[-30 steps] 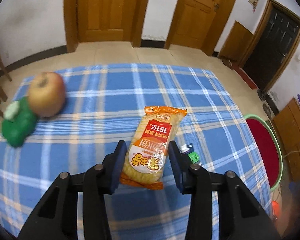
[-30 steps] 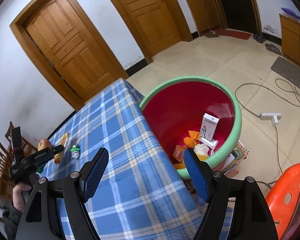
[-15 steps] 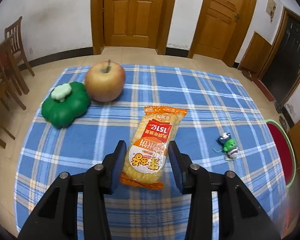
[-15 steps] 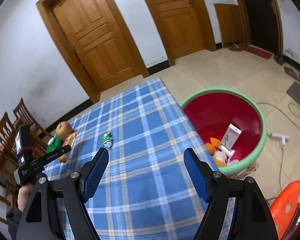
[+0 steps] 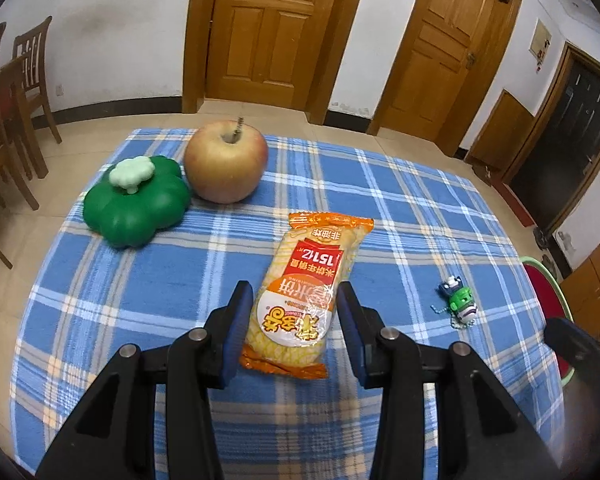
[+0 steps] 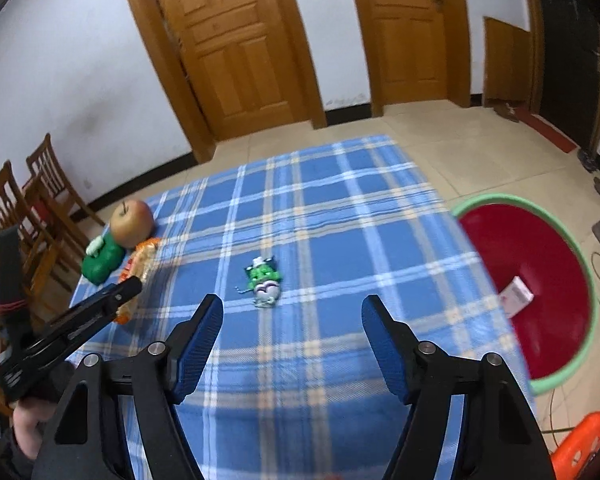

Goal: Collect trash
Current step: 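Grasp the small green toy figure with the right tool while the left tool holds the packet, then carry the green toy over the red bucket and open the right tool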

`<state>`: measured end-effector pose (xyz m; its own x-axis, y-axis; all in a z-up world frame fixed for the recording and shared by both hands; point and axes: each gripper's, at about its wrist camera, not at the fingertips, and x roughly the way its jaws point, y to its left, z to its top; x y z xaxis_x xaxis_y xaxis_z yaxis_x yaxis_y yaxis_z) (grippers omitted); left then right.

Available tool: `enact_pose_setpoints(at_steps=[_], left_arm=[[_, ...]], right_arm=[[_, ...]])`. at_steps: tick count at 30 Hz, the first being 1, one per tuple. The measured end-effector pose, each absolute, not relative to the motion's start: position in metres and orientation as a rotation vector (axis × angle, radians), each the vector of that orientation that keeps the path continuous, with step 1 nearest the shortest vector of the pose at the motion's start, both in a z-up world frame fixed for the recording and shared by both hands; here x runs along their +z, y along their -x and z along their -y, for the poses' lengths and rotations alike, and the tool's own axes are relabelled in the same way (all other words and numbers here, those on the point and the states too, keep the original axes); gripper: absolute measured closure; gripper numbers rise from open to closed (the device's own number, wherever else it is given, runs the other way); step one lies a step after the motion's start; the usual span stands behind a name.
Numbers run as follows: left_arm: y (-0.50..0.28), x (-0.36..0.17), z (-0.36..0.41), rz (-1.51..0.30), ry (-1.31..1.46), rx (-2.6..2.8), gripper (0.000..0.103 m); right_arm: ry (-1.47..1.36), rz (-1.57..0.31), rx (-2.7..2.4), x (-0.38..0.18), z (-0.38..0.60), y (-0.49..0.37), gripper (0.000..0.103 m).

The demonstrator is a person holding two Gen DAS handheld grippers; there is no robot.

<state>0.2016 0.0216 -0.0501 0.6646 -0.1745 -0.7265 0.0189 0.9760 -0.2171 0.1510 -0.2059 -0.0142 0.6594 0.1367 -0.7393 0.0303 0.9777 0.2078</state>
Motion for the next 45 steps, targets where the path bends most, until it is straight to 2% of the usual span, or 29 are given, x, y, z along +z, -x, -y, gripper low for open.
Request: enact_pose_setpoints(at_steps=[2,6,15,22,25,27,45], left_arm=[[-0.204,-0.054,-0.024,-0.851,0.210,-0.108,0.060],[-0.206,-0.060,-0.027,-0.872,0.221,-0.097,0.060],[-0.207,-0.064,-0.032,-0.881,0.233,-0.092,0.060],[-0.207,-0.065,-0.033,-0.878,0.241,-0.092,0.060],[-0.207,-0.065,-0.033,-0.878,0.245,-0.093,0.060],[-0.207,-0.065,-0.033,-0.877,0.249,-0.094,0.060],[-0.205,-0.061,-0.029,-0.862,0.250,-0.115,0.060]], right_arm=[[-0.198,-0.865,0.071,-0.023,0.198,-0.161,0.030],[-0.176,-0.904,0.091,-0.040,0.186,-0.180,0.043],[-0.119,-0.931,0.116,-0.056,0.167,-0.200,0.058],[-0.080,-0.941,0.092,-0.064,0.159,-0.207,0.063],[-0.075,-0.946,0.083,-0.069,0.158,-0.209,0.072],[-0.068,-0.938,0.077,-0.069,0.157,-0.209,0.082],[-0.195,-0.855,0.056,-0.048,0.190,-0.159,0.082]])
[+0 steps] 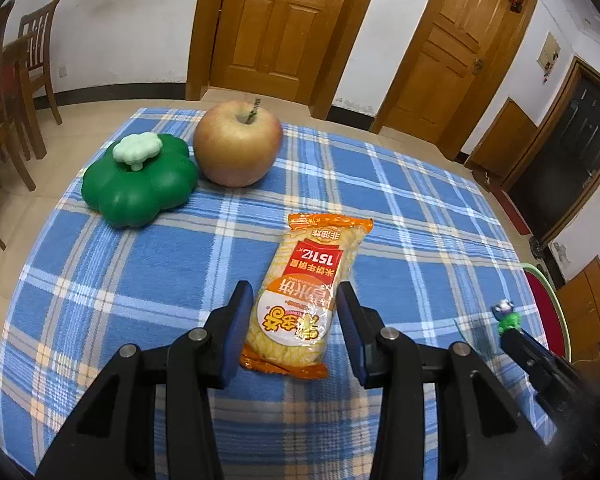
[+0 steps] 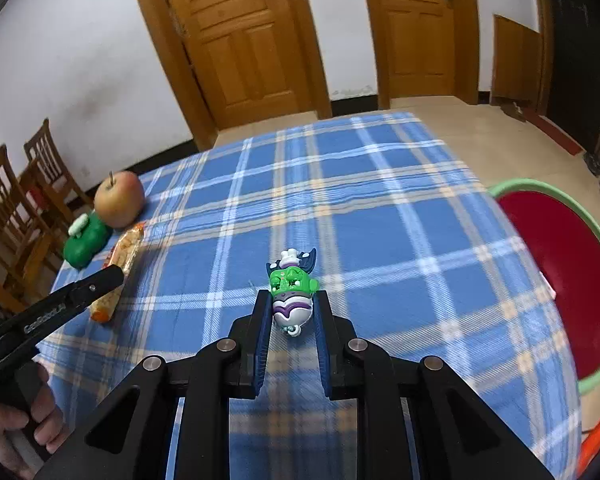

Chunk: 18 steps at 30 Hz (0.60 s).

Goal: Collect trash
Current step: 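Carry the green toy over the red bucket and open the right tool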

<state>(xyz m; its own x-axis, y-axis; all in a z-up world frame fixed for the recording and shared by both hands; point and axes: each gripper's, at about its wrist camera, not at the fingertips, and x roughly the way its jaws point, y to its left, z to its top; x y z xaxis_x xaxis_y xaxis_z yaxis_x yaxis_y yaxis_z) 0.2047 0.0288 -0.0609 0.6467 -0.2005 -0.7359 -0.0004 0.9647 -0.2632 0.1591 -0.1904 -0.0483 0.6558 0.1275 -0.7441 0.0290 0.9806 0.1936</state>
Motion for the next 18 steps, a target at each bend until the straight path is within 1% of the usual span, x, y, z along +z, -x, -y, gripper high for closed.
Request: enact_pose_setpoints(at_steps=[11,18], left_arm=[[-0.192,-0.041,-0.002,-0.815,0.178,-0.168,0.060],[-0.183,-0.024,0.030,-0.813,0.146,-0.233,0.060]], right_arm=[[-0.274,-0.753,-0.063,-0.015,0.255,-0.106,0.082],[-0.348,-0.709,-0.139,-0.007,0.305,-0.083,0.082]])
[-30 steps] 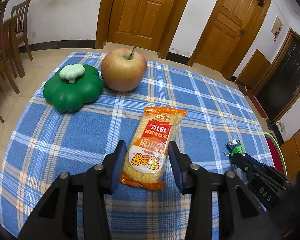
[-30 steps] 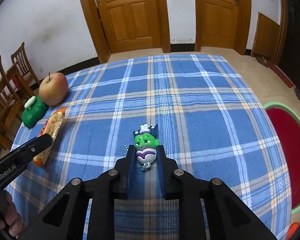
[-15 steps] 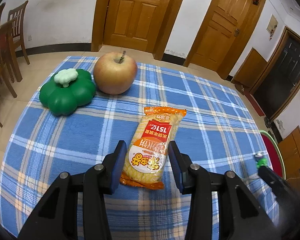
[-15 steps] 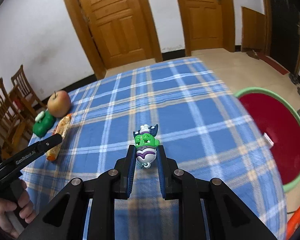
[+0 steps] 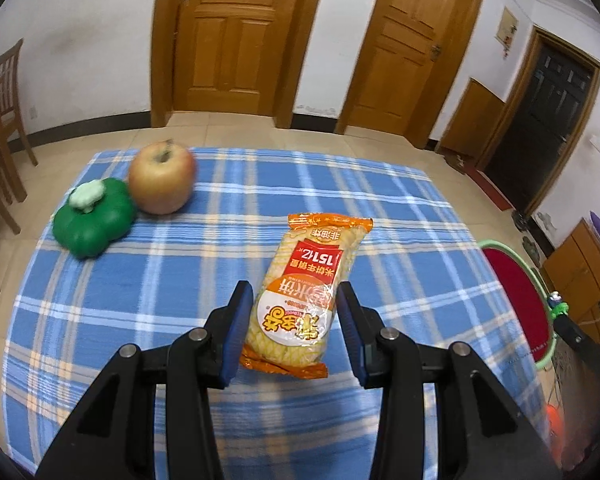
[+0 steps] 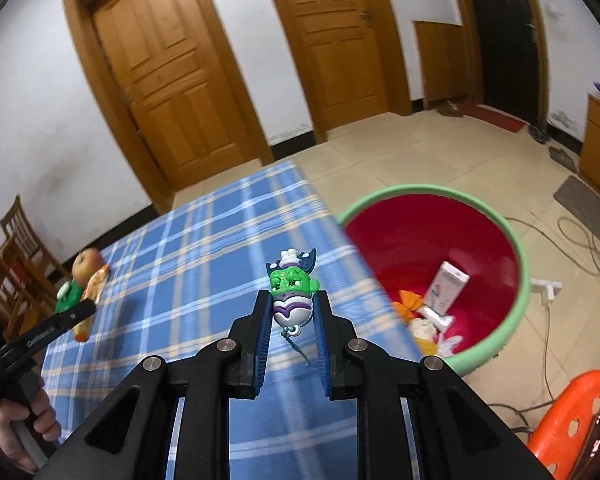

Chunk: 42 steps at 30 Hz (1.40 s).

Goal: Collect trash
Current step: 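Carry the green toy over the red bucket and open the right tool, then carry the snack packet over the red bucket and open the left tool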

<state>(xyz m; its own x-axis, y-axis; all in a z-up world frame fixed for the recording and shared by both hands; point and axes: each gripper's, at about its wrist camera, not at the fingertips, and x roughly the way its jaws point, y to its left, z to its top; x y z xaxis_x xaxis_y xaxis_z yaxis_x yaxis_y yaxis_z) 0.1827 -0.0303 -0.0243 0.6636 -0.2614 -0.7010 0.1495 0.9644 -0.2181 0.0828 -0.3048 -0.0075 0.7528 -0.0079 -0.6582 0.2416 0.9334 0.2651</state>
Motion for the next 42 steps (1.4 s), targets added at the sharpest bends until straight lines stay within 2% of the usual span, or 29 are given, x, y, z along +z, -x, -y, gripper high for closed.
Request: enact_pose_setpoints(at_steps=[20,28,35,42], left_arm=[[-0.180,0.003,0.177,-0.853,0.070,-0.503,0.060],[-0.186,-0.003,0.233,-0.886,0.020,-0.566,0.060],[-0.191,-0.015,0.275,-0.909,-0.027,-0.610,0.060],[-0.196,-0.023,0.309,-0.922,-0.064,-0.655,0.060]], right_arm=[[-0.505,-0.705,-0.222,-0.033,0.399,-0.076,0.082],[-0.547,-0.711,-0.210,-0.042,0.422,-0.083,0.079],[-0.570,-0.683,-0.234,-0.036,0.437,-0.070,0.071],[-0.574,-0.674,-0.266,-0.032,0.445,-0.055,0.067]])
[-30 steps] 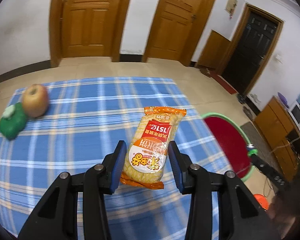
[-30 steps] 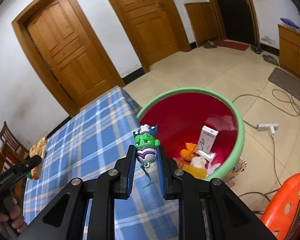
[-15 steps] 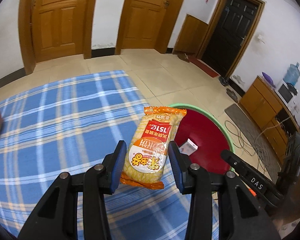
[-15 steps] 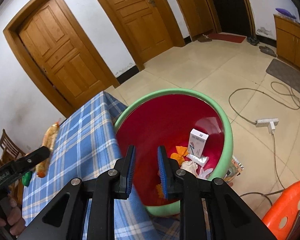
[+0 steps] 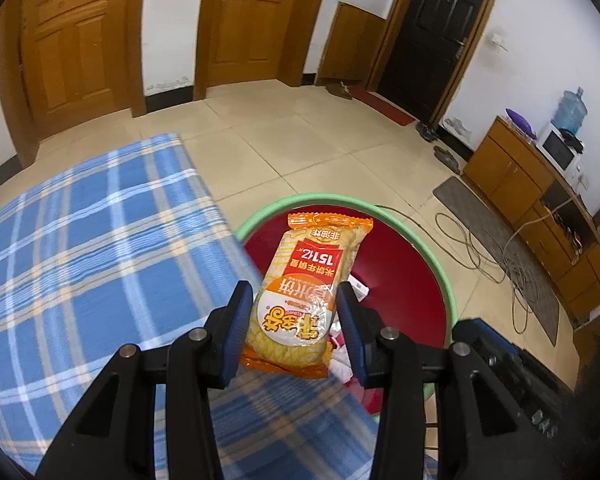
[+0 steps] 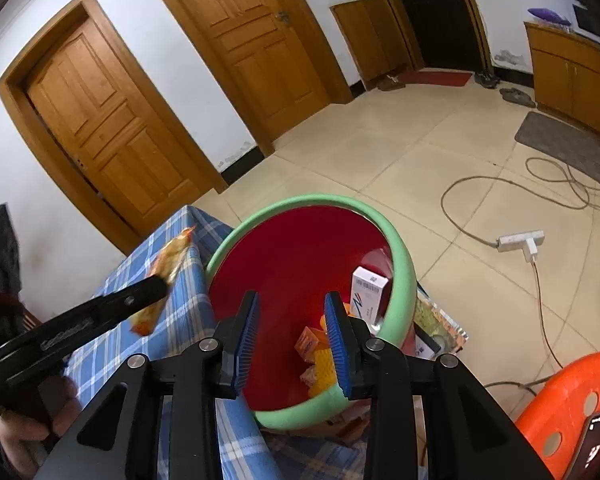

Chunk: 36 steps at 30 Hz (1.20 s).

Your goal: Collect trash

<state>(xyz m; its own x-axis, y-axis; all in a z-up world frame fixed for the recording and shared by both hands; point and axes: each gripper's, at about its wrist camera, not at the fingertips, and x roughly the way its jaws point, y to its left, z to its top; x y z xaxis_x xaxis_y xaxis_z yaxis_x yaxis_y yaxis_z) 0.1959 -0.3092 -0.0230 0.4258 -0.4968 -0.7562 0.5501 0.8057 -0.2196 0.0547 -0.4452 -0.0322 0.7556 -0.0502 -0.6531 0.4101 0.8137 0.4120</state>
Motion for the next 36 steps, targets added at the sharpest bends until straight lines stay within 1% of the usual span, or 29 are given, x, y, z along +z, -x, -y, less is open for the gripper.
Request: enact_pose_setpoints(at_steps=[3,4,5,7,10,12,14,17,19,25,26,27,29,36], left_arm=[[-0.197,-0.026,0.319,-0.928,-0.074,-0.670,0.060],[-0.197,-0.026,0.320,-0.928,-0.074,-0.673,0.057],[-0.198,-0.026,0.321,-0.927,-0.071,-0.673,0.051],[-0.199,-0.026,0.320,-0.922,-0.061,-0.672,0.045],[-0.196,-0.022,0.315,-0.915,-0.056,-0.667,0.045],[-0.194,-0.018,0.310,-0.910,-0.055,-0.652,0.045],[-0.191,-0.014,0.303,-0.903,-0.050,-0.635,0.044],[-0.183,-0.007,0.287,-0.895,-0.039,-0.602,0.040],[-0.179,-0.004,0.278,-0.888,-0.040,-0.588,0.040],[-0.158,0.007,0.237,-0.870,-0.049,-0.525,0.039],[-0.154,0.010,0.229,-0.866,-0.041,-0.516,0.039],[-0.150,0.012,0.224,-0.862,-0.040,-0.508,0.037],[-0.138,0.019,0.209,-0.840,-0.047,-0.488,0.029],[-0.105,0.040,0.165,-0.790,-0.017,-0.445,0.024]], right_arm=[[-0.577,-0.679,-0.273,-0.034,0.446,-0.050,0.064],[-0.580,-0.679,-0.274,-0.035,0.447,-0.048,0.063],[-0.587,-0.679,-0.275,-0.035,0.447,-0.046,0.061],[-0.595,-0.681,-0.273,-0.036,0.449,-0.043,0.061],[-0.583,-0.677,-0.277,-0.033,0.448,-0.040,0.060],[-0.577,-0.671,-0.274,-0.030,0.446,-0.037,0.053],[-0.571,-0.666,-0.268,-0.028,0.443,-0.037,0.052],[-0.550,-0.663,-0.252,-0.022,0.434,-0.036,0.050],[-0.535,-0.657,-0.237,-0.016,0.425,-0.035,0.047],[-0.474,-0.640,-0.201,0.001,0.393,-0.029,0.045],[-0.466,-0.639,-0.195,0.003,0.389,-0.028,0.041],[-0.456,-0.636,-0.188,0.006,0.382,-0.026,0.036],[-0.442,-0.630,-0.175,0.010,0.372,-0.023,0.036],[-0.353,-0.601,-0.132,0.034,0.327,-0.007,0.035]])
